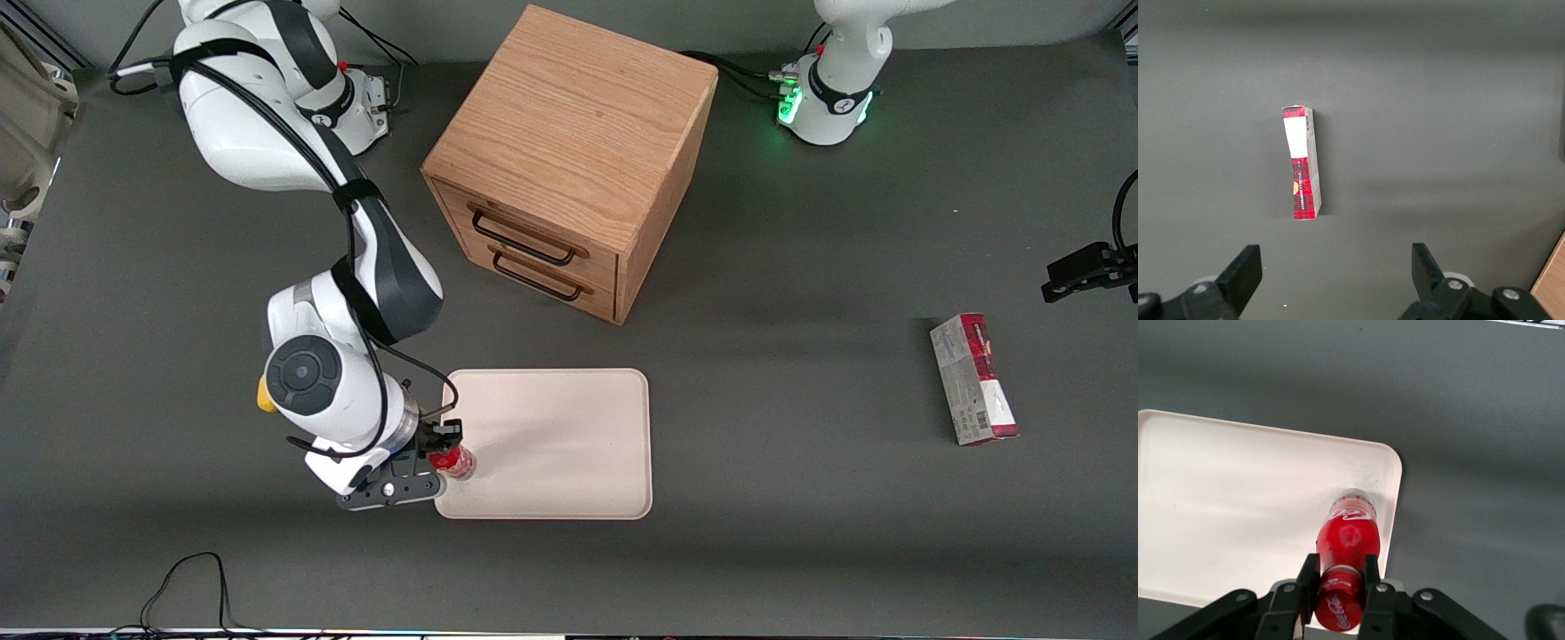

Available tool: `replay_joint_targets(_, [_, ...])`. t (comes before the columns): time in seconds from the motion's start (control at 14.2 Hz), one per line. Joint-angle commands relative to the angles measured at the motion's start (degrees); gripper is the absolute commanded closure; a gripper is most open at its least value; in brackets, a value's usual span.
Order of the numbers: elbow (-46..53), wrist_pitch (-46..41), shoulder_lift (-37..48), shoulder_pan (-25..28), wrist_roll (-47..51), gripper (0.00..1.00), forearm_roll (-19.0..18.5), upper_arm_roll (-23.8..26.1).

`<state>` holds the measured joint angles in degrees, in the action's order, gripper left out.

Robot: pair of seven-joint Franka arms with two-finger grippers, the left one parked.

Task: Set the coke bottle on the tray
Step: 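Lower the bottle onto the tray and stand it upright, then open the right gripper and raise it away from the bottle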

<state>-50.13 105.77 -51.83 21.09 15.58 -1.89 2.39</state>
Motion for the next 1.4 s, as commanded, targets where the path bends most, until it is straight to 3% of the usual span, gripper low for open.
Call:
replay_joint_targets(0.0, [2.67, 0.57, -2.13, 0.44, -0.91, 1.0, -2.15, 0.25])
replay_joint_targets(0.35, [1.26, 0.66, -2.22, 0.44, -0.38, 1.0, -2.16, 0.34])
replay_joint_targets(0.42, [1.17, 0.66, -2.22, 0.44, 0.06, 0.59, -2.07, 0.34])
replay_joint_targets(0.49, [0.91, 0.66, -2.13, 0.44, 0.15, 0.01, -1.89, 0.34])
replay_joint_targets(0.7, [0.56, -0.65, -0.21, 0.44, 0.67, 0.0, -1.98, 0.34])
replay_joint_targets(1.19, [-0.14, -25.23, 13.84, 0.35, 4.98, 0.0, -1.63, 0.25])
replay_joint_targets(1.33, [-3.9, -28.07, 19.37, -0.08, 4.81, 0.0, -1.63, -0.01])
